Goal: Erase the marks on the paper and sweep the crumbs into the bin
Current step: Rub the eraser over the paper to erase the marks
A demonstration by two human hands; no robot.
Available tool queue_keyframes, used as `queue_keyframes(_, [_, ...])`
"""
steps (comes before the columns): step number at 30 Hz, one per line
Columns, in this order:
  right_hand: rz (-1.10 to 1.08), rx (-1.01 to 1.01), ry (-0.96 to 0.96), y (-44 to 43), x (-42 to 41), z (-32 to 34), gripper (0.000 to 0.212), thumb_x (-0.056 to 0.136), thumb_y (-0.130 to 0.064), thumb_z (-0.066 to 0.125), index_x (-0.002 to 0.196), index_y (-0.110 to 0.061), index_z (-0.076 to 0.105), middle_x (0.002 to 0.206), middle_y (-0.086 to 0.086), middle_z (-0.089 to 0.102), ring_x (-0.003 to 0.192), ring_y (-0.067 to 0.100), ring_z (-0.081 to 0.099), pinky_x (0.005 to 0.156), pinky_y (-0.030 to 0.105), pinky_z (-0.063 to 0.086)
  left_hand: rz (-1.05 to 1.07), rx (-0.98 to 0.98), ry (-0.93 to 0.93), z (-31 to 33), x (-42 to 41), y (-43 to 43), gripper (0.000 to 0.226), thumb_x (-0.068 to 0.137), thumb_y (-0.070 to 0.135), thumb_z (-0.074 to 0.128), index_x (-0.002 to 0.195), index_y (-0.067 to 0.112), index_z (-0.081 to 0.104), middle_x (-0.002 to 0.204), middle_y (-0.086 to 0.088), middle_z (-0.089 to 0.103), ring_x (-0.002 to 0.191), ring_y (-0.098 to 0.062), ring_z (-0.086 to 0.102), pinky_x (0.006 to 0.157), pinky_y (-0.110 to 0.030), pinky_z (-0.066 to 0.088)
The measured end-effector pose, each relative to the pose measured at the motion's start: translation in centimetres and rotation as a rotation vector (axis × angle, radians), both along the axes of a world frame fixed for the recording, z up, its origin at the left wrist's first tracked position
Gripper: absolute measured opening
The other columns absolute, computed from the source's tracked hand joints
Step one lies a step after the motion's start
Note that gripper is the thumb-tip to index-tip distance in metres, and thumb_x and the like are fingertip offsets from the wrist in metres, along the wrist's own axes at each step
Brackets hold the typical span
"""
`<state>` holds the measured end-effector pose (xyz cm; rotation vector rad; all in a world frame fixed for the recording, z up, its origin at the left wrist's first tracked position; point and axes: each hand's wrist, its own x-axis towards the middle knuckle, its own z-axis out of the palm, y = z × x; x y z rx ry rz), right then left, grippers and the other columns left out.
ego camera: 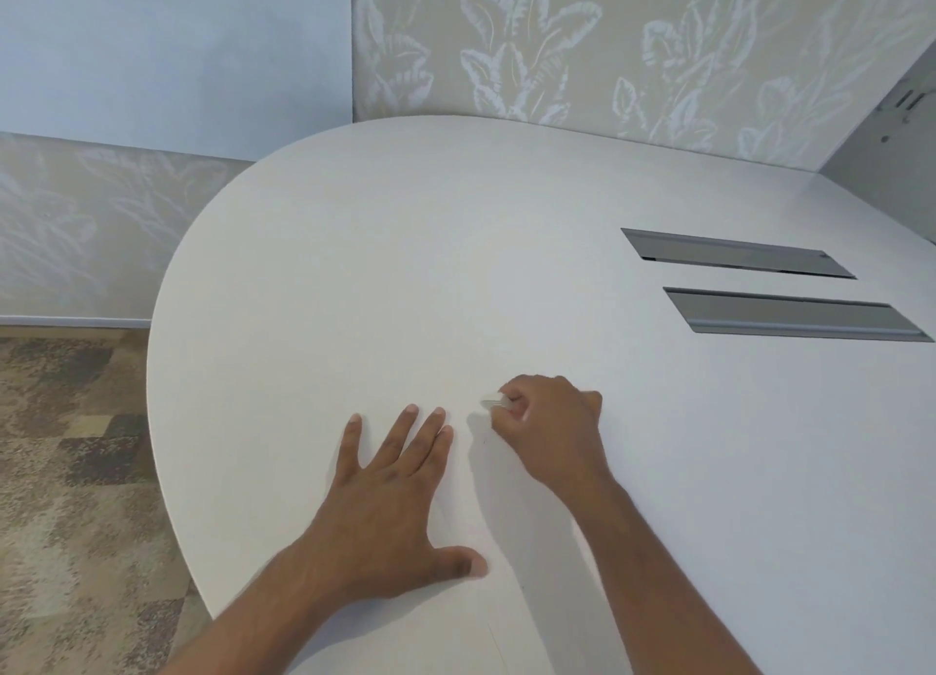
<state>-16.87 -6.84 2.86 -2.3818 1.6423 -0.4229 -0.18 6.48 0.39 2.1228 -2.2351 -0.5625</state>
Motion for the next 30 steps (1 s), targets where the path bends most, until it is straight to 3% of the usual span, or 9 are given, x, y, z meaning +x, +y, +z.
queue_keyframes(3, [-0.115, 0.058, -0.364, 0.3, -4.0, 0.3, 0.009, 0.087, -0.033, 0.075, 0.081, -0.027, 0.072, 0.075, -0.014, 0.072, 0.069, 0.005, 0.063, 0.077, 0.034, 0.050, 0.002, -0.008, 0.007, -0.1, 0.0, 0.0, 0.131, 0.072, 0.102, 0.032, 0.165, 0.025, -0.018, 0.168, 0.015, -0.036, 0.150, -0.009, -0.042, 0.124, -0.062, -0.021])
queue_keyframes(7, [-0.217, 0.077, -0.569, 2.5, -9.6, 1.2, 0.008, 0.090, -0.022, 0.077, 0.084, -0.027, 0.075, 0.083, -0.020, 0.075, 0.077, 0.004, 0.069, 0.070, 0.016, 0.050, -0.011, 0.015, -0.010, -0.2, 0.0, -0.3, 0.131, 0.071, 0.103, 0.030, 0.165, 0.025, -0.019, 0.168, 0.015, -0.036, 0.150, -0.008, -0.041, 0.124, -0.062, -0.020])
queue_keyframes(11, [-0.280, 0.152, -0.657, 5.1, -13.7, 1.6, 0.005, 0.093, -0.023, 0.074, 0.090, -0.027, 0.076, 0.091, -0.015, 0.079, 0.087, 0.006, 0.071, 0.075, 0.025, 0.052, -0.063, 0.042, -0.042, 0.4, 0.6, -2.0, 0.131, 0.073, 0.102, 0.034, 0.164, 0.026, -0.020, 0.168, 0.014, -0.036, 0.152, -0.011, -0.040, 0.126, -0.060, -0.018])
queue_keyframes(13, [-0.304, 0.161, -0.663, 6.0, -15.2, 1.2, 0.004, 0.094, -0.025, 0.073, 0.091, -0.027, 0.075, 0.091, -0.013, 0.079, 0.085, 0.012, 0.071, 0.074, 0.026, 0.053, -0.108, 0.078, -0.048, 0.7, 1.0, -3.2, 0.131, 0.074, 0.101, 0.038, 0.163, 0.028, -0.023, 0.166, 0.011, -0.040, 0.150, -0.014, -0.042, 0.126, -0.058, -0.018])
queue_keyframes(17, [-0.344, 0.132, -0.650, 7.4, -17.7, 0.5, 0.011, 0.095, -0.020, 0.072, 0.091, -0.031, 0.074, 0.092, -0.021, 0.076, 0.081, 0.005, 0.068, 0.067, 0.010, 0.048, -0.191, 0.133, -0.037, 1.0, 1.6, -5.5, 0.129, 0.077, 0.095, 0.048, 0.163, 0.031, -0.022, 0.166, 0.010, -0.040, 0.150, -0.015, -0.042, 0.127, -0.055, -0.018])
queue_keyframes(24, [-0.247, 0.131, -0.475, 10.9, -19.6, -0.5, 0.018, 0.093, -0.018, 0.073, 0.091, -0.036, 0.070, 0.093, -0.032, 0.070, 0.094, -0.009, 0.065, 0.074, 0.005, 0.044, -0.226, 0.209, -0.026, 2.0, 2.0, -8.3, 0.125, 0.080, 0.081, 0.064, 0.164, 0.038, -0.018, 0.165, 0.021, -0.037, 0.151, -0.008, -0.038, 0.128, -0.050, -0.018])
queue_keyframes(28, [-0.161, 0.131, -0.385, 12.5, -19.8, -1.0, 0.015, 0.096, -0.026, 0.069, 0.102, -0.039, 0.071, 0.108, -0.036, 0.066, 0.103, -0.011, 0.059, 0.082, 0.006, 0.040, -0.243, 0.226, -0.037, 2.7, 1.6, -9.6, 0.119, 0.084, 0.072, 0.069, 0.165, 0.038, -0.012, 0.169, 0.014, -0.032, 0.154, -0.011, -0.034, 0.128, -0.050, -0.016])
queue_keyframes(30, [-0.143, 0.122, -0.382, 12.8, -19.9, -1.2, 0.013, 0.097, -0.028, 0.067, 0.102, -0.039, 0.071, 0.108, -0.033, 0.068, 0.103, -0.012, 0.058, 0.084, 0.004, 0.037, -0.234, 0.173, -0.005, 3.3, 1.2, -9.7, 0.117, 0.079, 0.080, 0.062, 0.167, 0.039, -0.004, 0.173, 0.012, -0.024, 0.156, -0.010, -0.029, 0.129, -0.051, -0.014])
